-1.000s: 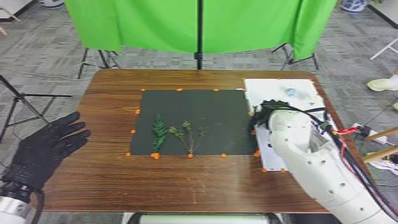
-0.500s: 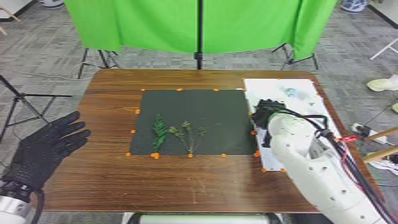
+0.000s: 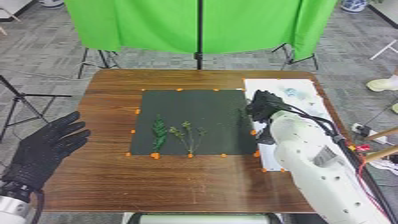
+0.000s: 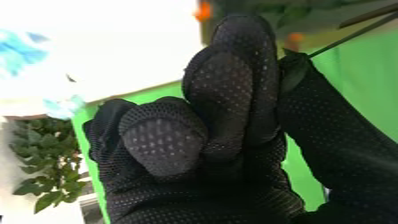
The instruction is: Arrange flowers
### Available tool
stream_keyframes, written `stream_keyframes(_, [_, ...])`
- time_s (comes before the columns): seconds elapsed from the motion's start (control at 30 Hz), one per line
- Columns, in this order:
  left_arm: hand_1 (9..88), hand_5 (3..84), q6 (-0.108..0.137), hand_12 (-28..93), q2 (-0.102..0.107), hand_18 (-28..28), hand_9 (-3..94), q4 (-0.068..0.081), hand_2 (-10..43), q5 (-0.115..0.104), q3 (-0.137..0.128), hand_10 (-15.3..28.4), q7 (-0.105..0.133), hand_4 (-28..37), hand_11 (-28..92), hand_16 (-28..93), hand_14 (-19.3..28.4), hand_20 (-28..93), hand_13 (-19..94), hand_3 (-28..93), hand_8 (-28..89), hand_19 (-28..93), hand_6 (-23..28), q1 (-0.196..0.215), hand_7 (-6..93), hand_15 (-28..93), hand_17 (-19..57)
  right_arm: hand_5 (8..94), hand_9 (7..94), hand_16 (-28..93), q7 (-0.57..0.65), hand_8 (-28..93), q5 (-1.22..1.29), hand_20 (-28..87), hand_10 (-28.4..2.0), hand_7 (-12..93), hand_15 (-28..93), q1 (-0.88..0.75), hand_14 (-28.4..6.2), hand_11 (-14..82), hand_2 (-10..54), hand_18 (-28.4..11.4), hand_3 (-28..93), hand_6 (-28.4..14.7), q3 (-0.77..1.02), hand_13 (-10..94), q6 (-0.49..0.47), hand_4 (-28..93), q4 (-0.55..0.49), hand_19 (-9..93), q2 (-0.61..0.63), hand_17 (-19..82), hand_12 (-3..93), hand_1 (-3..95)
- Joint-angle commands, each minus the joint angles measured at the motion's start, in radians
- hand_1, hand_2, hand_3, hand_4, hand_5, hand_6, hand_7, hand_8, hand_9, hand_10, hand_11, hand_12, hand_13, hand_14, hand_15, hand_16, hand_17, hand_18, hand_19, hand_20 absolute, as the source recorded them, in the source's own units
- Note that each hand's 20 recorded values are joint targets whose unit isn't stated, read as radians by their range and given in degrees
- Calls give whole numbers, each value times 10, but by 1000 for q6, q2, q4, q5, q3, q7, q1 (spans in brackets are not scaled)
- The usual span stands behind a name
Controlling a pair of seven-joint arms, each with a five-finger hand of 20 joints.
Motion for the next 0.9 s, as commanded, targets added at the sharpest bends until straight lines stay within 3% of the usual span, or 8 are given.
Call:
stream_keyframes(0.03, [256,354,2,146,-8,220,303,4,-2,5,1,123,-2,-253,265,-25,154,81,233,720,-113,477,34,14,199,409,-83,893,937,236,-21,47,25,590,-86,440,695,-21,-58,461,-22,-194,924,-70,13,881,-19,-158,-48,932,-10,482,248,361])
stream_keyframes(0.9, [256,354,-2,146,-4,220,302,12,-2,4,7,124,-12,-252,265,-26,154,81,234,721,-112,477,35,1,198,407,-83,893,937,236,5,33,46,590,-78,441,690,-55,-51,457,-15,-192,922,-66,-94,885,-137,-163,-22,932,-87,487,249,358])
